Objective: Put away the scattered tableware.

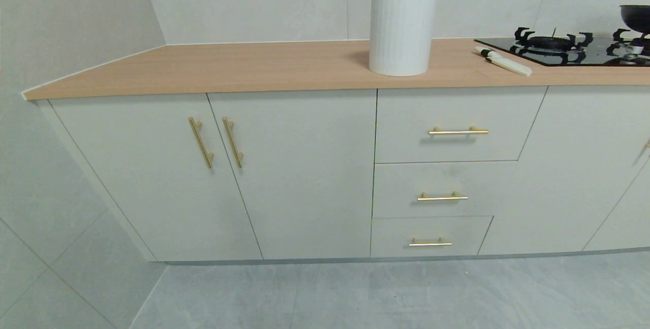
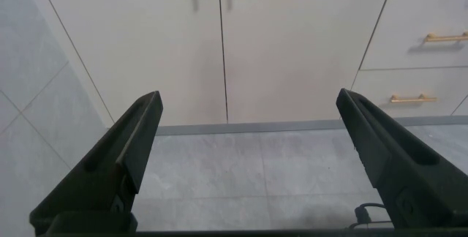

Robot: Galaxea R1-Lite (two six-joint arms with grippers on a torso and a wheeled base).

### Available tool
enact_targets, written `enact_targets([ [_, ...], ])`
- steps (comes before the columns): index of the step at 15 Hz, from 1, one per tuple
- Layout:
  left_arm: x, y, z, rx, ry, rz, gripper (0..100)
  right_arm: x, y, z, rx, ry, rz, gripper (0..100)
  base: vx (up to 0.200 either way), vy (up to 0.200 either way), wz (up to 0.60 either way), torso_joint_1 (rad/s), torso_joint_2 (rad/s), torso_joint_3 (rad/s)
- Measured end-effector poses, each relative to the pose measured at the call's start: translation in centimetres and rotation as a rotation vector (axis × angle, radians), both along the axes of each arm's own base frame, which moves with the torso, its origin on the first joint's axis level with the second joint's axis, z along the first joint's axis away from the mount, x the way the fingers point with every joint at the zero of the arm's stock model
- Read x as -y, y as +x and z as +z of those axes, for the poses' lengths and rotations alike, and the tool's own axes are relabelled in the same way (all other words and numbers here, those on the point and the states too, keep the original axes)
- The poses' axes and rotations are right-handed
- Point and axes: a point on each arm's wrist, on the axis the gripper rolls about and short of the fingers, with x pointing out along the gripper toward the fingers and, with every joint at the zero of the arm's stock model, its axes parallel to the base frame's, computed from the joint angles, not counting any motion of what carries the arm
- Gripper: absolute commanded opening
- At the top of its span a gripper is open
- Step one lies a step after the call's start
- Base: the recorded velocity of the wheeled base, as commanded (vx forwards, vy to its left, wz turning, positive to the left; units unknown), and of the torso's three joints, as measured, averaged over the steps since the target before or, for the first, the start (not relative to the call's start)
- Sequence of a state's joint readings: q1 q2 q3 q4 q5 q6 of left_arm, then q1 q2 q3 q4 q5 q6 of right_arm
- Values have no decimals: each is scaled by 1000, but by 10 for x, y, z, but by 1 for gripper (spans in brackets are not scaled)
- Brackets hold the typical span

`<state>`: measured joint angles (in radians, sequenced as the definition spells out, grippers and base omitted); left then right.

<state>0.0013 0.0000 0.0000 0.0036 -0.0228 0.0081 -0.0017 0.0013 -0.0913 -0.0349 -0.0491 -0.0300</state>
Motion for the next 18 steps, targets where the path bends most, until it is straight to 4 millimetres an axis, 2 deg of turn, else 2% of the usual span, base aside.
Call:
enact_targets([
  [3, 0, 0, 0, 0, 0, 0, 100, 0, 7, -19, -55, 2, 10, 100, 0, 0, 0, 0, 0, 0],
  [6, 0, 0, 0, 0, 0, -1, 100, -1, 8, -27, -115, 7, 44, 100, 0, 0, 0, 0, 0, 0],
  [18, 0, 0, 0, 0, 5, -2, 100, -1, 8, -28, -118, 8, 60, 100, 0, 0, 0, 0, 0, 0],
])
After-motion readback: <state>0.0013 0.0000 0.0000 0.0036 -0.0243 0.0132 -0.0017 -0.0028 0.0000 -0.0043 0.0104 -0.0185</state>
